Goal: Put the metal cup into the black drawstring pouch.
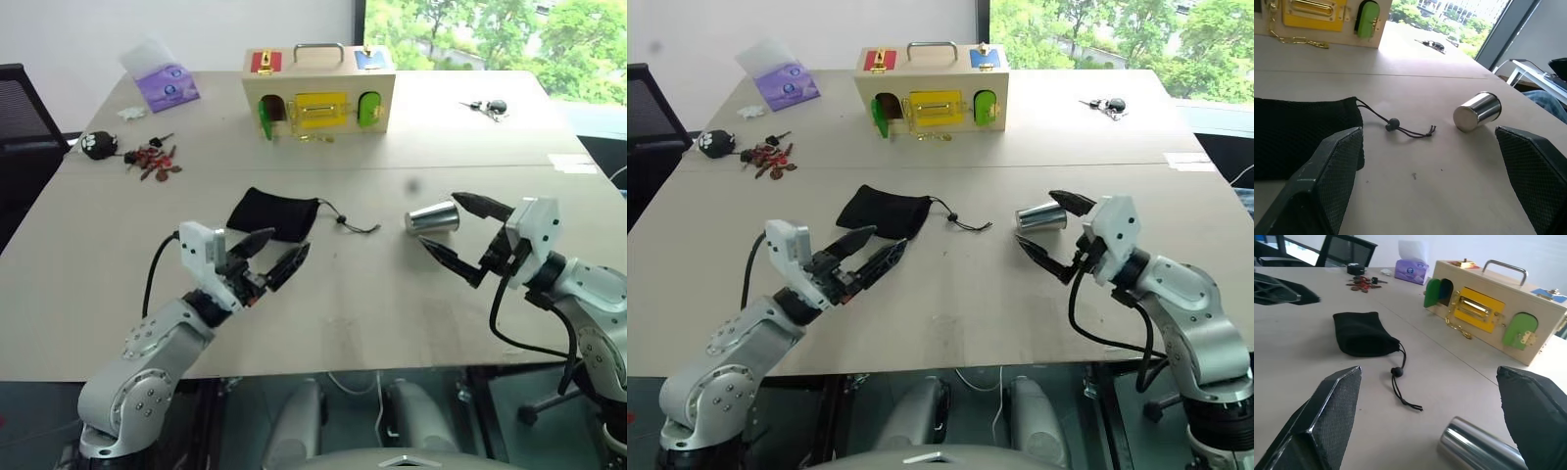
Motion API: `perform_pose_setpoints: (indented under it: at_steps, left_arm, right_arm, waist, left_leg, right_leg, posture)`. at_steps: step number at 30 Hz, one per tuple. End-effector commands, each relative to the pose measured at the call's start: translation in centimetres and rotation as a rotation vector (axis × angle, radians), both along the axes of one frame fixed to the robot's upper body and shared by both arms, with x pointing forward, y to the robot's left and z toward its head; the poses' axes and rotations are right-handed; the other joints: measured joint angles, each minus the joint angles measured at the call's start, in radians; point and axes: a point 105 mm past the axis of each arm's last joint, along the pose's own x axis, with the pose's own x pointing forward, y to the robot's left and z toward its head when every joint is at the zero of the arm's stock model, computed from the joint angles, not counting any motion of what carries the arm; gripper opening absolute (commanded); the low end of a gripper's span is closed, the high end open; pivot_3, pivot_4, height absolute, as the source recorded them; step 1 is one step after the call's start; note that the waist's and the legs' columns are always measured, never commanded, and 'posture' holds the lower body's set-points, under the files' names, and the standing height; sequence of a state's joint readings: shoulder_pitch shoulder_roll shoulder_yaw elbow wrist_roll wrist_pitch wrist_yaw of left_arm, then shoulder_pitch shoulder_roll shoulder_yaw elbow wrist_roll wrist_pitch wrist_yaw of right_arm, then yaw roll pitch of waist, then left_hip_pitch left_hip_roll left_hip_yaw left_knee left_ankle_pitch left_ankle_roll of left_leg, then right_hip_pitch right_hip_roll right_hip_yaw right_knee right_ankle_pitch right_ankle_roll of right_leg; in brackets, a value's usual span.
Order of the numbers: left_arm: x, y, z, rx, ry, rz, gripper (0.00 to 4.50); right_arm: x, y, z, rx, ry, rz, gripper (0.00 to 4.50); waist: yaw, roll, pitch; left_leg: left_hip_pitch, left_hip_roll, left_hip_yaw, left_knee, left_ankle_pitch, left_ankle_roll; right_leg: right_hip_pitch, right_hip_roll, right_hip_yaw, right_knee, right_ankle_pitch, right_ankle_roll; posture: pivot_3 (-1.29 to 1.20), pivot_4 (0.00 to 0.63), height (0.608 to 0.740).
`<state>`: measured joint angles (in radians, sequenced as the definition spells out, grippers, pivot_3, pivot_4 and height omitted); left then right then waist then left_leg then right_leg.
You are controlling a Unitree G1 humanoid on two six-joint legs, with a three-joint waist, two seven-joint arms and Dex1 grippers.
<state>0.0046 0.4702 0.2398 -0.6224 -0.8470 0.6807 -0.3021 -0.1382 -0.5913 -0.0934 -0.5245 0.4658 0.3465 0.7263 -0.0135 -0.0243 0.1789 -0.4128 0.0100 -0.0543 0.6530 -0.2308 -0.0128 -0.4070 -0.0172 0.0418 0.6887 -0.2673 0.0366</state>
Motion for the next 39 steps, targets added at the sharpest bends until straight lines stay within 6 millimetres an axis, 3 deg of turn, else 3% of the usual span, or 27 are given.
perform_pose_setpoints:
  at_steps: [1,11,22,31,35,36,38,39]
  left_arm:
    - [1.3,0.6,1.1,0.180,-0.026,0.171,4.50]
    - [4.7,1.1,2.0,0.638,0.086,0.410,4.50]
    - [7.5,-1.6,1.3,0.771,0.151,0.408,4.50]
    - [9.1,-2.0,0.7,0.837,0.170,0.460,4.50]
    - [8.9,-1.9,0.6,0.867,0.135,0.417,3.38]
    - [8.7,-1.6,0.5,0.877,0.119,0.392,2.06]
    - [8.2,-0.1,0.7,0.932,0.047,0.325,1.92]
    - [7.9,0.4,0.8,0.955,0.012,0.278,1.45]
  right_arm:
    - [-1.0,0.7,1.3,-0.015,-0.058,0.073,4.48]
    - [-1.1,0.7,0.7,-0.070,-0.078,0.117,4.48]
    - [-0.9,1.6,1.2,-0.084,-0.100,0.133,4.48]
    - [-1.0,2.3,1.5,-0.079,-0.102,0.139,4.48]
    - [-0.9,2.5,1.4,-0.074,-0.103,0.144,4.50]
    - [-0.9,2.6,1.4,-0.072,-0.103,0.145,4.50]
    - [-0.8,2.7,1.3,-0.066,-0.099,0.157,4.50]
    - [-0.9,2.8,1.2,-0.063,-0.097,0.165,4.50]
  waist:
    - [0.001,0.000,0.000]
    - [-0.001,0.000,0.000]
    - [0.000,0.000,0.000]
    - [0.000,0.000,0.000]
    - [-0.002,0.000,0.000]
    - [-0.002,0.000,0.000]
    - [-0.010,0.000,0.000]
    - [-0.017,0.000,0.000]
  left_leg:
    - [0.000,0.000,0.000,0.000,0.000,0.000]
    - [0.000,-0.003,-0.004,0.001,0.000,0.000]
    - [-0.001,-0.004,-0.005,0.000,0.000,0.000]
    - [0.000,-0.004,-0.006,0.000,0.000,0.000]
    - [-0.001,-0.004,-0.005,0.000,0.000,0.000]
    - [0.000,-0.004,-0.005,0.000,0.000,0.000]
    - [0.000,-0.004,-0.006,0.000,0.000,0.000]
    - [0.000,-0.003,-0.004,0.000,0.000,-0.001]
  right_leg:
    - [0.000,0.000,0.000,0.000,0.000,0.000]
    - [0.000,0.000,-0.002,0.001,0.000,0.000]
    - [0.000,-0.001,-0.001,0.001,0.000,0.000]
    - [0.000,-0.001,-0.001,0.002,0.000,0.000]
    - [0.000,-0.001,-0.001,0.001,0.000,0.000]
    - [0.000,-0.001,0.000,0.002,0.000,0.000]
    - [-0.001,-0.001,0.000,0.002,0.000,0.000]
    - [-0.001,-0.001,0.001,0.003,0.000,0.000]
  posture:
    - [0.00,0.150,0.740]
    - [0.00,0.150,0.740]
    - [0.00,0.150,0.740]
    - [0.00,0.150,0.740]
    - [0.00,0.150,0.740]
    - [0.00,0.150,0.740]
    - [0.00,0.150,0.740]
    - [0.00,0.150,0.740]
